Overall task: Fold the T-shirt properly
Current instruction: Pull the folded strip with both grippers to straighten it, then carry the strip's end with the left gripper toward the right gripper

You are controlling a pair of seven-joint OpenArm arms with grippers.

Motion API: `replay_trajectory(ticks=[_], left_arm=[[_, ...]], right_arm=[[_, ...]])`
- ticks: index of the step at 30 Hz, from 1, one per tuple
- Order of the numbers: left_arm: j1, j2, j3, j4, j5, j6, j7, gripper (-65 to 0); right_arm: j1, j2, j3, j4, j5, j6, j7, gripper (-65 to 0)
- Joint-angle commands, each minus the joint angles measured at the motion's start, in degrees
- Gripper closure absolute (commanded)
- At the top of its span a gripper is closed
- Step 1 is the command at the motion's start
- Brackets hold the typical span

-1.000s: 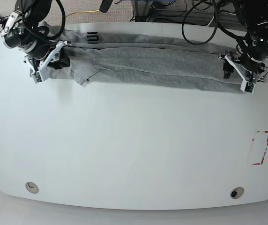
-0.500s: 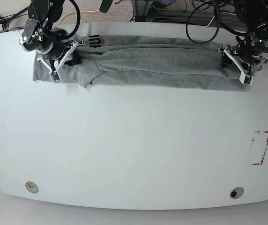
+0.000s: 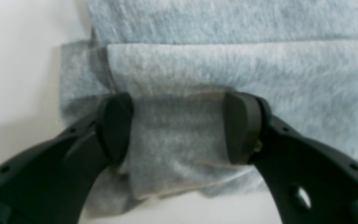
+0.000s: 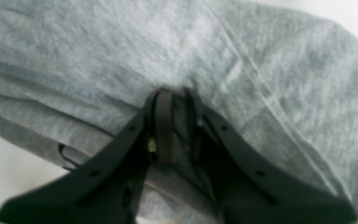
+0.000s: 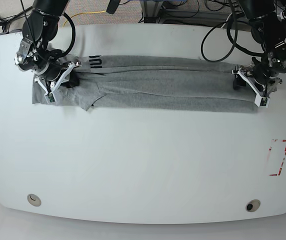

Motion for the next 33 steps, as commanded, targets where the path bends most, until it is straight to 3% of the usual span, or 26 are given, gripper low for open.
replay_trajectory(ticks=[1,6,10,15,22,33], left_arm=[[-0.5,-0.8,-0.5,3.1,-0.8,-2.8,0.7,-42.8],[-0.6,-1.0,-3.5,6.0,-6.1,-4.7,4.2,-43.5],[-1.4,-1.4,-7.9,6.4,-13.0,-4.7,6.4,-50.7],[-1.8,-4.2,-11.9,3.5,-16.9,-4.6,7.9,-51.0],[-3.0,-8.6,-12.1,-6.8,-24.9,-4.7,7.9,-51.0],[-5.0,-9.2,-10.0,-18.1,-27.2,-4.7,7.9,-51.0]], right_arm=[[-0.2,0.9,0.3,0.0,-3.8,-1.3,-3.0,-8.7],[-0.2,0.9,0.3,0.0,-3.7,-1.3,-3.0,-8.7],[-0.3,0.7,0.3,0.0,-3.6,-1.3,-3.0,-8.6],[-0.7,0.6,0.4,-0.2,-3.4,-1.3,-3.0,-8.4],[-0.7,0.6,0.5,0.1,-3.3,-1.3,-3.0,-8.4],[-0.3,0.6,0.6,0.4,-3.3,-1.3,-3.0,-8.2]])
